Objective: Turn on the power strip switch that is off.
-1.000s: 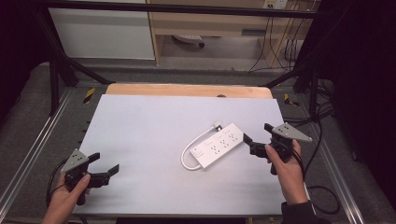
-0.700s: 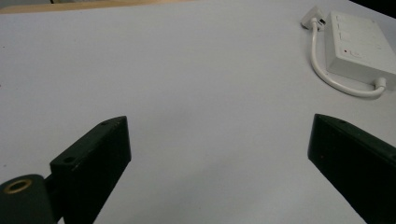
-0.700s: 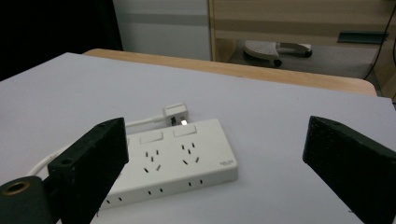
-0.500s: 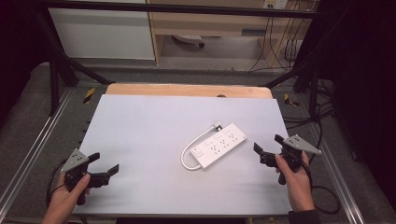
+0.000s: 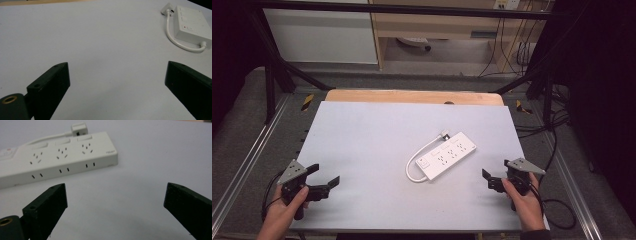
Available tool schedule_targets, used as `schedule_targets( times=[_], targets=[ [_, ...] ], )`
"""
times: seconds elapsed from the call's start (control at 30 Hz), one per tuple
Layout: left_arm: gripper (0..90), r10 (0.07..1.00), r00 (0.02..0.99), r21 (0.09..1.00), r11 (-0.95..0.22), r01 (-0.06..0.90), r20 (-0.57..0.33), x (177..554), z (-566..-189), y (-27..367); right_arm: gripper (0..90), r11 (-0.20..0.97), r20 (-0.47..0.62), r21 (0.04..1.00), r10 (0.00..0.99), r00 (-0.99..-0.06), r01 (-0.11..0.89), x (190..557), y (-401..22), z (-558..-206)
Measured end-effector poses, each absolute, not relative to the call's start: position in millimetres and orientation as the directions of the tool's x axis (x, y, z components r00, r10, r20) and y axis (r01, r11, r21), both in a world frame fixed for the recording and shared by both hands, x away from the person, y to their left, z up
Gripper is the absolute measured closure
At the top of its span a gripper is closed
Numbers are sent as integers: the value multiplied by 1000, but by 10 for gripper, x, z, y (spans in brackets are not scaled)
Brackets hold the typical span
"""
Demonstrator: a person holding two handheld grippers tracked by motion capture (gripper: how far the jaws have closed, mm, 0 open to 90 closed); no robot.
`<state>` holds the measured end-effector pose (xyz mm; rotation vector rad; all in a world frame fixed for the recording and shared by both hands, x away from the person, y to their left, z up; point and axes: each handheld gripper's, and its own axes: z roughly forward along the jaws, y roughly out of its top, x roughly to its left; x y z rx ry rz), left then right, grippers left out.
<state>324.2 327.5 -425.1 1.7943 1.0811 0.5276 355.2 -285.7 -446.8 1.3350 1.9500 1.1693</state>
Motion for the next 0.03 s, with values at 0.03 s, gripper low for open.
schedule_targets(
  times=[0.03],
  targets=[
    [61, 849, 520, 881, -168, 442, -99, 3244, -4249, 3273, 54, 164, 62, 847, 915, -399, 506, 3567, -2835, -4497]
  ],
)
